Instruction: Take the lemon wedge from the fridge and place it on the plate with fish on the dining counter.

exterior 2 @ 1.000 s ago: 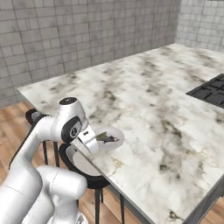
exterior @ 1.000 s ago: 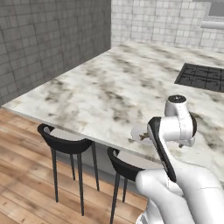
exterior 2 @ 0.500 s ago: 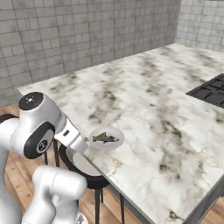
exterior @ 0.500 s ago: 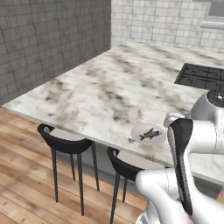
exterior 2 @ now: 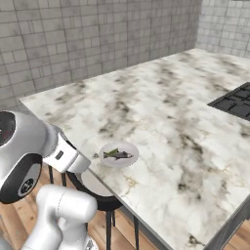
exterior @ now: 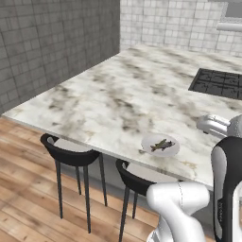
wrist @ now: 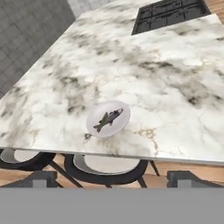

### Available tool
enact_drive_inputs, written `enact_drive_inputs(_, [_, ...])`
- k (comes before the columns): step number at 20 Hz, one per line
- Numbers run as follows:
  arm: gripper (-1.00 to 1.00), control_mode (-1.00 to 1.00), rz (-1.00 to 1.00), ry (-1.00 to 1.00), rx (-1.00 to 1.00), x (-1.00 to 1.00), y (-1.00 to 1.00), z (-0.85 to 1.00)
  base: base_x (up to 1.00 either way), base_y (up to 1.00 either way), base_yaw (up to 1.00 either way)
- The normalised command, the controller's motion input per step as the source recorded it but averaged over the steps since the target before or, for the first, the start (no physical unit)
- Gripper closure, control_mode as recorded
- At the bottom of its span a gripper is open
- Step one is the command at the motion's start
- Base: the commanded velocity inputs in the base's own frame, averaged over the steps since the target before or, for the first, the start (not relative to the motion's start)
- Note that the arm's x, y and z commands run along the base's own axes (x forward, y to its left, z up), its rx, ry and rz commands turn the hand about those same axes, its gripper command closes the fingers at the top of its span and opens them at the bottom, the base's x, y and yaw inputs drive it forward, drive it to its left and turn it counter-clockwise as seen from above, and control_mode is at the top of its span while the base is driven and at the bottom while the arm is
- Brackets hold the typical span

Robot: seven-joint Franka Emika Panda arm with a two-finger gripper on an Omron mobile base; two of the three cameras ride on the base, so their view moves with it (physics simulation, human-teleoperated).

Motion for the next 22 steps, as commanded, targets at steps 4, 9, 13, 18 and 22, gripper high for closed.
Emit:
enact_drive_inputs(4, [-1.00,-1.00,0.00,-0.59,0.10,-0.89,-0.26,-0.09,0.00,0.00,0.00])
enact_drive_inputs(9, [-1.00,-1.00,0.00,-0.67,0.09,-1.00,-0.20,-0.06,0.00,0.00,0.00])
enact_drive_inputs(13, [-1.00,-1.00,0.01,-0.55,0.00,-1.00,0.28,0.00,0.00,0.00,0.00])
enact_drive_inputs(18, [-1.00,-1.00,0.05,-0.32,-0.01,-0.98,0.39,0.07,0.00,0.00,0.00])
enact_drive_inputs(22, [-1.00,-1.00,0.09,-0.12,-0.07,-0.51,0.60,0.14,0.00,0.00,0.00])
